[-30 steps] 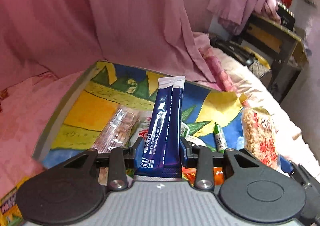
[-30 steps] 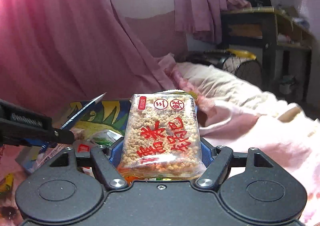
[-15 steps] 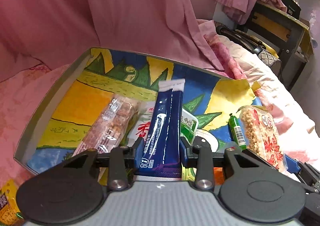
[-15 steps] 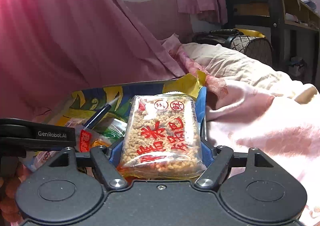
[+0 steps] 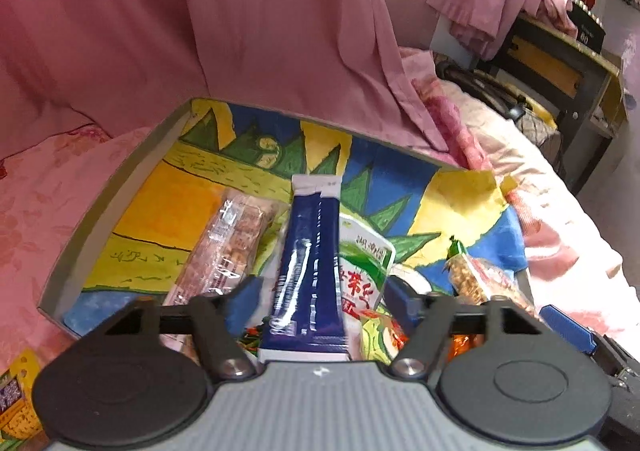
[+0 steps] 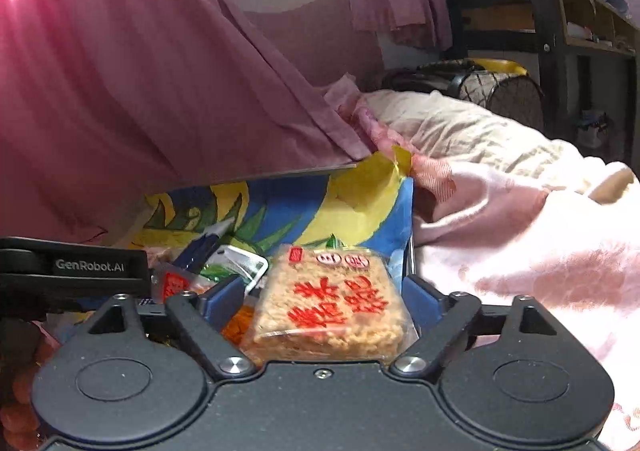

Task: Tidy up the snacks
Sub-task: 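Open both tools to drop the tube and cracker pack into the tray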

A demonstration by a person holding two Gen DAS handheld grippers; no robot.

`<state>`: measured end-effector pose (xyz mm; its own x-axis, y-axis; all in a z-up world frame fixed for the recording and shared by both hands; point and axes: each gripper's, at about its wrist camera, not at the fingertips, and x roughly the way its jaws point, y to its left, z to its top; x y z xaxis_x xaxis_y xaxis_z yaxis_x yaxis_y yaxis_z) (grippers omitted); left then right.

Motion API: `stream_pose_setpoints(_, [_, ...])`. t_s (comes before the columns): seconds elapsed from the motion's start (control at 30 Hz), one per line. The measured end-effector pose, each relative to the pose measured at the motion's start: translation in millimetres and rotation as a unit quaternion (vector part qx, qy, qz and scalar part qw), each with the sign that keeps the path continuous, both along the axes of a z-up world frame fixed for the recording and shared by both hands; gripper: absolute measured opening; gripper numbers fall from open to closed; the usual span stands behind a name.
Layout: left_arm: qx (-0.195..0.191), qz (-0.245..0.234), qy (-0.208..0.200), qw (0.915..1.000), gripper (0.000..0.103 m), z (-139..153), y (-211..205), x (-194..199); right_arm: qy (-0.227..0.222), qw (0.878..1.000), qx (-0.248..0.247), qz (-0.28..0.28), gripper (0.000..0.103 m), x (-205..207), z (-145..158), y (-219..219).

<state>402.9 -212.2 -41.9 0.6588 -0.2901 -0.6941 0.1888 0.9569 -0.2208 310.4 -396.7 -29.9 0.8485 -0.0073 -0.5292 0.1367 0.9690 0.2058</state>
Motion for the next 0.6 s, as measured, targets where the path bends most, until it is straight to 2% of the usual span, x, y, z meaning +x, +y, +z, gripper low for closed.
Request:
stream_pose_setpoints(0.27, [-0.020, 0.024, -0.037, 0.9988, 0.101, 33, 23, -22, -0.065, 0.998, -0.012, -0.017, 0.101, -24, 27, 5])
stream_pose_setpoints(0.4, [-0.027, 0.047, -0.071, 0.9960, 0.103, 54, 43, -45, -0.113, 0.993, -0.014, -0.030, 0.102, -48, 50, 9])
stream_pose_setpoints(0.6, [-0.009, 0.074, -0.092, 0.9930, 0.103, 71, 69, -88, -0.154, 0.987, -0.030, -0.033, 0.102, -92, 79, 19])
